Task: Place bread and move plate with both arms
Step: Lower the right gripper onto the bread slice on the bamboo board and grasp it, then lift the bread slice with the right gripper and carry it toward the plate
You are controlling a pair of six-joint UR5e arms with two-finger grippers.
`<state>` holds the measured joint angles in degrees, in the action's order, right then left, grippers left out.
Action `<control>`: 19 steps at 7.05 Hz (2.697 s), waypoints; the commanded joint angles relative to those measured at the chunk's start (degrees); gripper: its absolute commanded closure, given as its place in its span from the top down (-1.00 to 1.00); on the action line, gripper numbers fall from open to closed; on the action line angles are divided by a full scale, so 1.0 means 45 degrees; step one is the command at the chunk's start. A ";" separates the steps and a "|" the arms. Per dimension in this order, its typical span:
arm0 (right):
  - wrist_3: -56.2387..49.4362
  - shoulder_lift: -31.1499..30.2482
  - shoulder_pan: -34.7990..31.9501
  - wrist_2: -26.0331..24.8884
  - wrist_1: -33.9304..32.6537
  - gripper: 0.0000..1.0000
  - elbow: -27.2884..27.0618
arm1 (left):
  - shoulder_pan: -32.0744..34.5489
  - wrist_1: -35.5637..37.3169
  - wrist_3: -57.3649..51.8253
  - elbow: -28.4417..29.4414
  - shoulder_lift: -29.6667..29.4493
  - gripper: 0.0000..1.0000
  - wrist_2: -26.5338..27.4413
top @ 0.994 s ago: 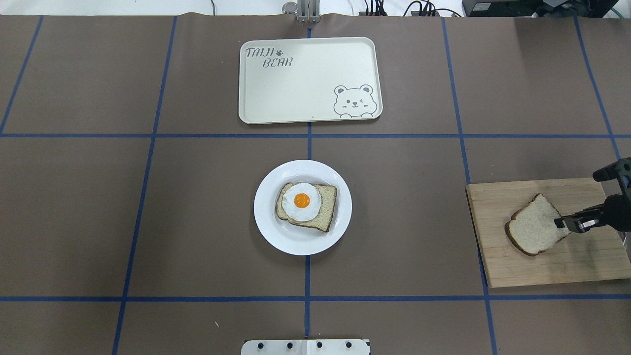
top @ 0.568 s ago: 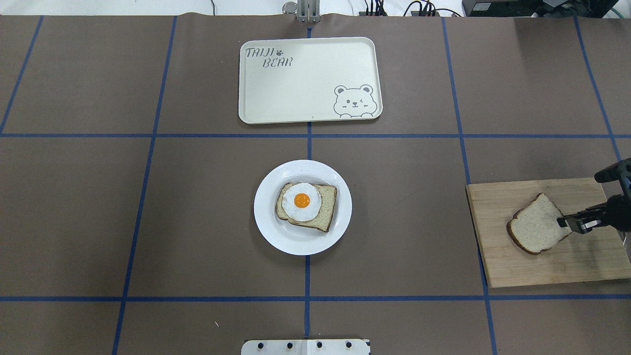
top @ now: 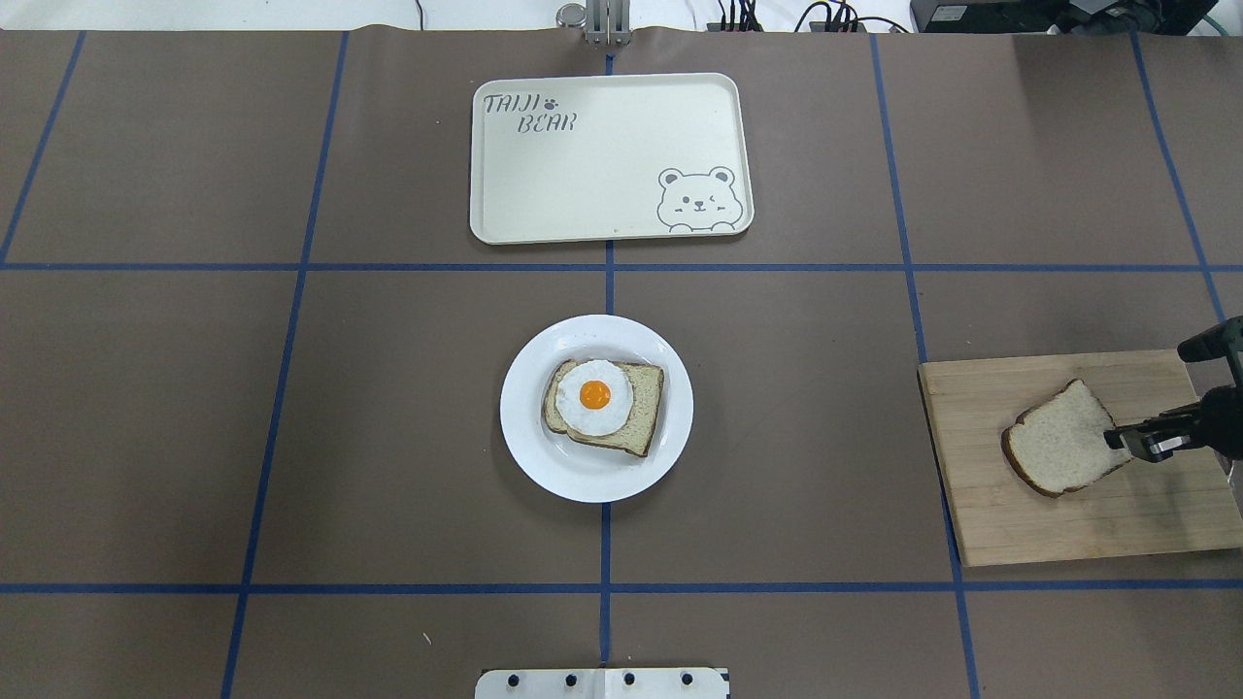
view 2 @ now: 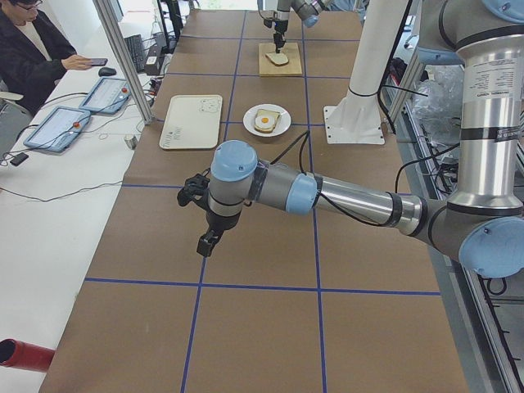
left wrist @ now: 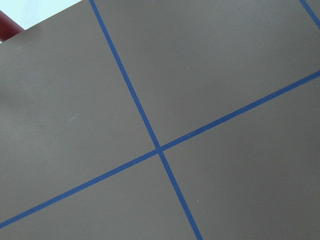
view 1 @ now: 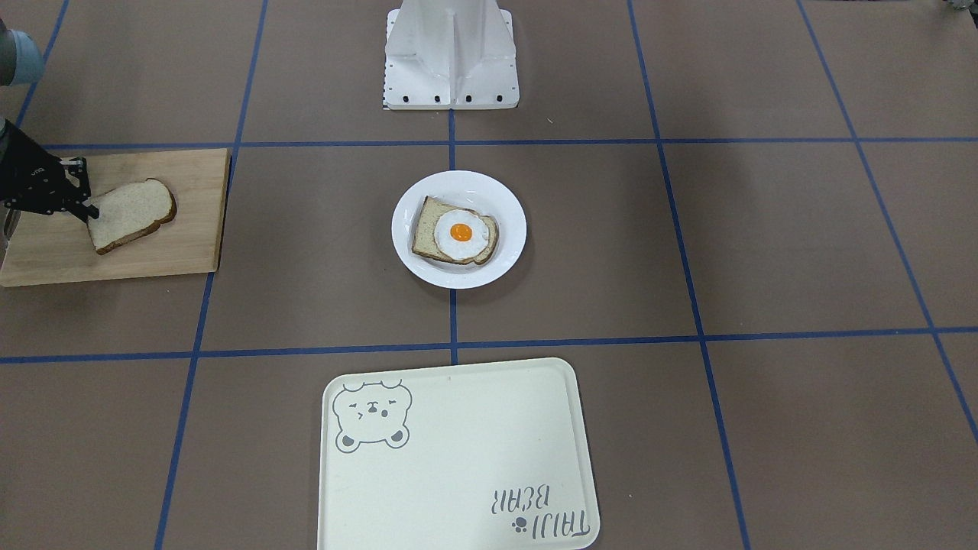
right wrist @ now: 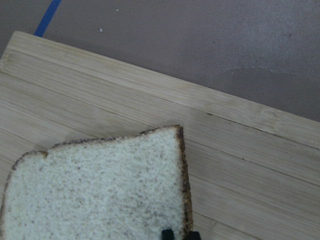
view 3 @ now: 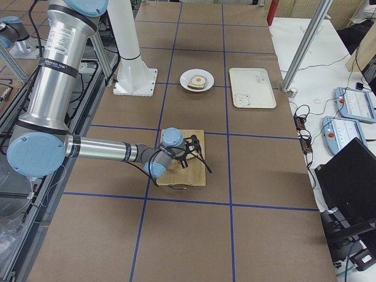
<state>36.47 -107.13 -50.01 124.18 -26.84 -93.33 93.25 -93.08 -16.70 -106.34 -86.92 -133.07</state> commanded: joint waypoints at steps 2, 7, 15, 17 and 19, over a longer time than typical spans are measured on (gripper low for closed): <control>0.0059 -0.0041 -0.0271 0.0467 0.0027 -1.00 -0.0002 | 0.0000 0.0000 0.0000 -0.0021 0.0000 0.96 0.0000; 0.0156 -0.0061 -0.1152 0.1564 0.0007 -1.00 -0.0236 | 0.0019 0.0000 0.0000 -0.0041 0.0000 0.96 0.0000; 0.5342 0.1496 -0.1621 0.2581 -0.0032 -1.00 -0.2248 | 0.0000 0.0000 0.0000 -0.0021 0.0000 0.96 0.0000; 0.6888 0.2881 -0.1583 0.2406 -0.0090 -1.00 -0.2248 | 0.0000 0.0000 0.0000 -0.0021 0.0000 0.96 0.0000; 0.8957 0.4676 -0.0341 0.0717 -0.0227 -1.00 -0.2229 | 0.0000 0.0000 0.0019 0.0114 0.0000 0.96 0.0000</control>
<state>71.45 -90.92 -54.98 132.15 -27.52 -103.39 93.26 -93.08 -16.64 -106.22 -86.92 -133.07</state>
